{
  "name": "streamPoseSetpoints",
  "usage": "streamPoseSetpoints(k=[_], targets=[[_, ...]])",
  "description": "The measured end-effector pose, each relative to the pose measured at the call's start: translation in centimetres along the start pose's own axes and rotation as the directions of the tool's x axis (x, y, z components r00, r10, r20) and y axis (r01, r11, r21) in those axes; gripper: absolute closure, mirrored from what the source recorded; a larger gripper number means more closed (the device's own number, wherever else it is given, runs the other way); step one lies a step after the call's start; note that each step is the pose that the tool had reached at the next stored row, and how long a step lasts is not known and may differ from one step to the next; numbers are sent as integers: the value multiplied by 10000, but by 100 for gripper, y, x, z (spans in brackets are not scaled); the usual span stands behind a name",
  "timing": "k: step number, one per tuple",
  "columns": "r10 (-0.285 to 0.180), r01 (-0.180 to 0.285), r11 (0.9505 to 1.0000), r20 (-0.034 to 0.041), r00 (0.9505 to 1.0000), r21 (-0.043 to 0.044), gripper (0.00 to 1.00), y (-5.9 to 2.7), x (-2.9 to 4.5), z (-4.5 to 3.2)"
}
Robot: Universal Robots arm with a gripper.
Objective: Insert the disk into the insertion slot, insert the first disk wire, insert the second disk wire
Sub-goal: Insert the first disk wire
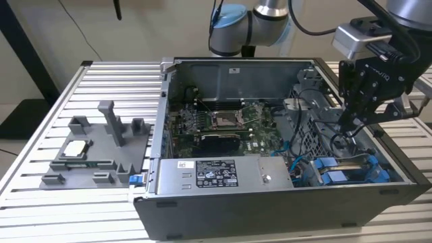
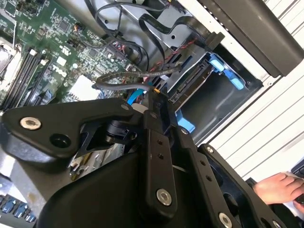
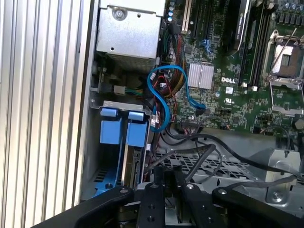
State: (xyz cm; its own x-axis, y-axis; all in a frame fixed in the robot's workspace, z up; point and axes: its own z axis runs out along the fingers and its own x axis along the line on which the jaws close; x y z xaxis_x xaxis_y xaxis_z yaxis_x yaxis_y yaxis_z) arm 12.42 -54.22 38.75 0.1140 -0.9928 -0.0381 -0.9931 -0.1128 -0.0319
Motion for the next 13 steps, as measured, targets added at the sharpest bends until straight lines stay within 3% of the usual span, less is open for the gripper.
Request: streamPoseSetpoints(k=[5, 13], targets=[[420, -420, 9991, -63, 9991, -3, 81, -2, 1, 9], [1250, -1250, 9922, -119, 9921, 30, 81, -1, 3, 25]])
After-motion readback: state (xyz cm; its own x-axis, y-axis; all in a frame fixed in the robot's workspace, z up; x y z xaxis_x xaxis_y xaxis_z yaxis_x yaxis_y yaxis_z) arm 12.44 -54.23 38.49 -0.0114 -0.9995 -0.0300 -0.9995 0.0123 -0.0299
